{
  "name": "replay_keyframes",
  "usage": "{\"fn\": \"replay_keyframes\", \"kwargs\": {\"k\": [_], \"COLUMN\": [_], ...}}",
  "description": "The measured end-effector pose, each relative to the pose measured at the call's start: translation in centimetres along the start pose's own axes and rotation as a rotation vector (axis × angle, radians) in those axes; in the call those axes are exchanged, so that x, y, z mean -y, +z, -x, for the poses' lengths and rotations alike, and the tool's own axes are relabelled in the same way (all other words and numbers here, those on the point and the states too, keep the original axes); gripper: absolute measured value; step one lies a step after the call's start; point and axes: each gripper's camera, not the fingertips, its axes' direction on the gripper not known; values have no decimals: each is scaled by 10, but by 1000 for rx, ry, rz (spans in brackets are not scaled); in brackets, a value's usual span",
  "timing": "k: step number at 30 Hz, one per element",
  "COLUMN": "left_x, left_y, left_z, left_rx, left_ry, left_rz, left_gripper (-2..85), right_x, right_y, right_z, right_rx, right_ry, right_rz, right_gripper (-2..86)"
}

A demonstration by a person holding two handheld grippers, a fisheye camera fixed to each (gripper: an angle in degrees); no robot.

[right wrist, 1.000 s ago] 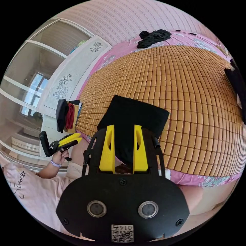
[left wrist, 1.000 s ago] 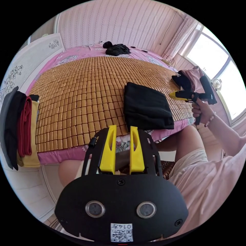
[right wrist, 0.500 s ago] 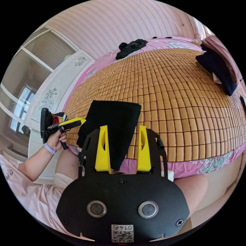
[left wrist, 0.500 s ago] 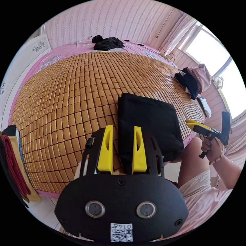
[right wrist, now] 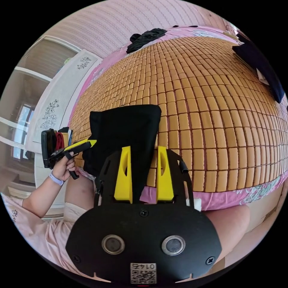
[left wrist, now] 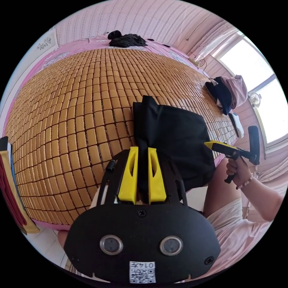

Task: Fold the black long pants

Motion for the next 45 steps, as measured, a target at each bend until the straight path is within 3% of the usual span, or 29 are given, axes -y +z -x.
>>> {"fn": "replay_keyframes", "kwargs": {"k": [5, 10, 12, 17, 21, 25, 30, 35, 38, 42, 45], "left_x": [-31, -73, -90, -162, -260, -351, -378, -341, -320, -299, -280], "left_y": [-9, -23, -31, -93, -177, -260, -322, -306, -265, -221, -187], "left_z": [0, 4, 6, 26, 52, 59, 60, 111, 119, 41, -33], "left_rx": [-22, -58, -70, -82, 74, 265, 448, 485, 505, 739, 967], "left_ry": [-2, -73, -106, -243, -465, -659, -667, -733, -713, -405, -152], "left_rz": [8, -24, -55, -350, -670, -967, -1093, -894, -675, -523, -359], "left_gripper": [48, 40, 37, 36, 37, 38, 42, 69, 82, 79, 78], "right_x": [-4, -2, 5, 1, -16, -8, 34, 77, 63, 24, 4], "right_y": [5, -29, -49, -75, -92, -104, -83, -14, 1, -9, -22], "right_z": [22, 66, 119, 270, 393, 474, 557, 591, 568, 504, 442], "right_rx": [-87, 124, 212, 365, 574, 712, 684, 459, 425, 318, 247], "right_ry": [18, -166, -362, -902, -1267, -1383, -1344, -1076, -1067, -1211, -1198], "right_rz": [19, 5, 9, 59, 105, 110, 78, 165, 197, 209, 246], "right_gripper": [69, 27, 23, 19, 18, 19, 29, 61, 65, 68, 69]}}
